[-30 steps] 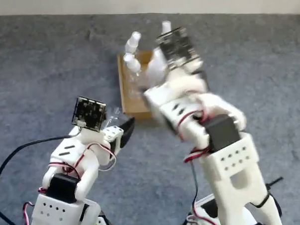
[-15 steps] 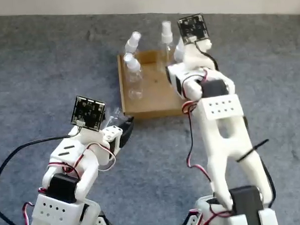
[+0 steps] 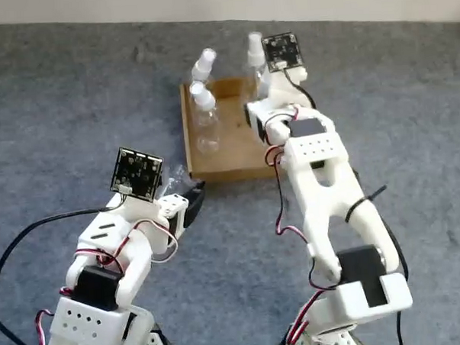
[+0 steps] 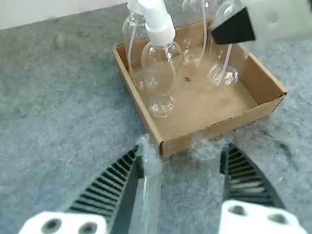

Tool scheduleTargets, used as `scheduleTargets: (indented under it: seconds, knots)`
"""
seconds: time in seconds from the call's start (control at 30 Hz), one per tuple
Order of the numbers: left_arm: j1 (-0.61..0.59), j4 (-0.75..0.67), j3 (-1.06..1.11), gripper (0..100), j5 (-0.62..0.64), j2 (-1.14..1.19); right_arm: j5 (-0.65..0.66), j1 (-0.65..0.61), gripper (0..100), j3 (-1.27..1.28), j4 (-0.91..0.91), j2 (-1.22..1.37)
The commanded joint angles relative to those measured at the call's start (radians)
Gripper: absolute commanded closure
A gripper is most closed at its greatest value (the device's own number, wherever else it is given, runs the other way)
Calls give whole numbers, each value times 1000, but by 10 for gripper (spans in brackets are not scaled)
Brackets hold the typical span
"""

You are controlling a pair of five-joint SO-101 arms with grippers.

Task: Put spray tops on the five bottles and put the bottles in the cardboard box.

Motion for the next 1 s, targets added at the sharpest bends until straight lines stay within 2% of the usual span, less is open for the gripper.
scheduleTargets:
  seconds: [0.0,0.2,0.97]
  knots:
    - [15,-28,-7,797,-8,-5,-23,-22,995,-13,-58,2]
    - [15,-28,-7,797,-9,-5,-64,-30,995,-13,-122,42]
    - [15,-28,-7,797,-9,-5,-60,-30,995,-5,-209,102]
